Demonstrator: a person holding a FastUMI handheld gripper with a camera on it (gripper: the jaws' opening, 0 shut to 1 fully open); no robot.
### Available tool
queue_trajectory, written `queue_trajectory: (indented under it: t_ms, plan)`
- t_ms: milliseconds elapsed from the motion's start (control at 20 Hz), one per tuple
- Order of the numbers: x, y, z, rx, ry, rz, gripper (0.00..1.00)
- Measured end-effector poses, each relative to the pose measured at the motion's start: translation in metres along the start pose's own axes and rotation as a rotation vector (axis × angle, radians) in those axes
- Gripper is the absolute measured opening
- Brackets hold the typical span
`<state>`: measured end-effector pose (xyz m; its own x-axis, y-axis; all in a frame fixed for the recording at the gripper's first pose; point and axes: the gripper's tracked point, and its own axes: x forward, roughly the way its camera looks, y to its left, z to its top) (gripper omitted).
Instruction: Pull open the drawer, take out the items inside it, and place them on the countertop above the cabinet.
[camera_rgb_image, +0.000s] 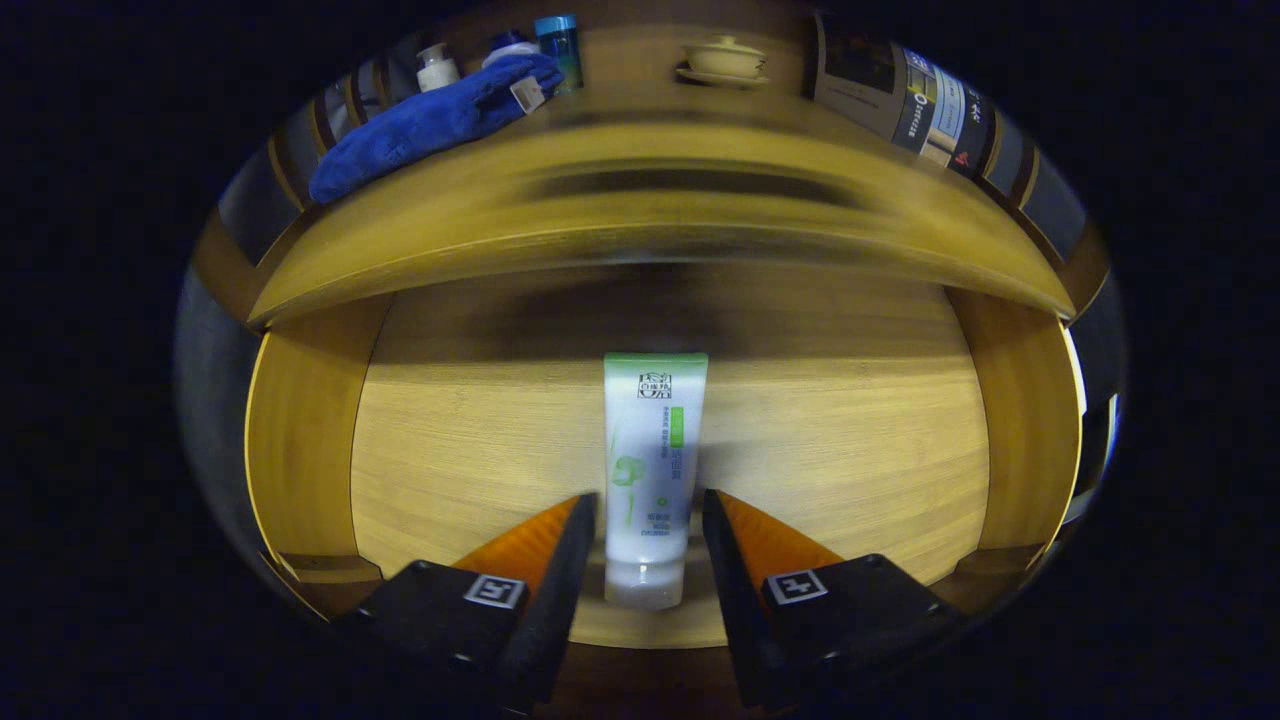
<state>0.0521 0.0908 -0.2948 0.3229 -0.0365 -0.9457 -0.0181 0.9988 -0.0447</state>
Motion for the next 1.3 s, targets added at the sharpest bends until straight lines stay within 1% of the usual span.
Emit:
queue_trajectory:
  t_ms: [150,300,450,650,950,1150,1300]
  plan:
    - [-0.003,0.004,0.000,0.019,-0.022,0.020,0.53]
    - [-0.014,0.008,-0.001,0.043,-0.035,0.060,0.49]
    - [-0.032,0.011,0.004,0.049,-0.078,0.081,0.49]
    - [-0.065,0.003,0.008,0.049,-0.147,0.080,0.49]
    - [-0.111,-0.001,0.007,0.033,-0.201,0.101,0.49]
    - [-0.134,0.000,0.021,0.021,-0.239,0.115,0.49]
    - [-0.149,-0.001,0.041,0.004,-0.275,0.109,0.48]
